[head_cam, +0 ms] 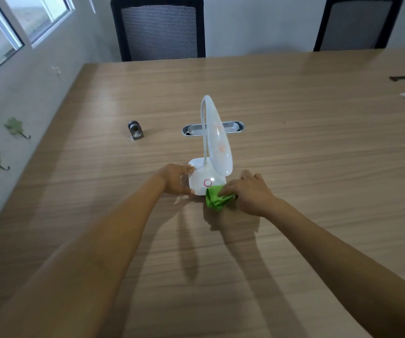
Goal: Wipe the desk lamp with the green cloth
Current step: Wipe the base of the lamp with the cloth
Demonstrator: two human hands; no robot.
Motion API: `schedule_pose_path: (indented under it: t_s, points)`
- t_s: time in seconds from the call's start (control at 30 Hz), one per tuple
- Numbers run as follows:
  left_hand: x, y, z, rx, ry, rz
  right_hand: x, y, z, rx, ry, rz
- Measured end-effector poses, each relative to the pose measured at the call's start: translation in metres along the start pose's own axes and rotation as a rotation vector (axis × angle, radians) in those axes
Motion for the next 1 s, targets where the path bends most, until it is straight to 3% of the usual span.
schedule_pose_path:
  t_s: [0.13, 0.23, 0.43, 0.5, 0.63, 0.73, 1.0]
  points:
    - [0.001, 0.000, -0.001, -0.013, -0.029, -0.020, 0.010, -0.023, 0.013, 0.145, 0.166, 0.120]
    - [0.002, 0.000, -0.002, -0.024, -0.034, -0.021, -0.005, -0.020, 0.027, 0.118, 0.206, 0.161]
    - [0.004, -0.002, -0.004, -0.023, -0.019, -0.009, -0.012, 0.010, 0.010, 0.007, -0.032, 0.017]
    - [0.005, -0.003, -0.006, -0.020, -0.019, -0.005, -0.005, 0.006, 0.003, 0.000, -0.032, 0.024]
    - [0.009, -0.006, -0.007, -0.024, -0.020, -0.004, -0.011, -0.018, 0.018, 0.230, 0.116, 0.156]
    - [0.006, -0.006, -0.006, -0.007, -0.037, -0.057, -0.025, -0.008, 0.038, 0.145, 0.160, 0.298]
    - [0.003, -0.002, -0.006, 0.001, -0.024, -0.137, -0.018, 0.014, 0.014, 0.017, -0.009, 0.101]
Point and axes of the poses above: each hand's wrist, its own z-axis towards the middle knuckle, its own y-axis out of the palm, x = y × z, the point moved 3 cm from there along z, towards the middle knuckle, and after that the axes turned 3 degrees about -x, right-handed, at the moved point
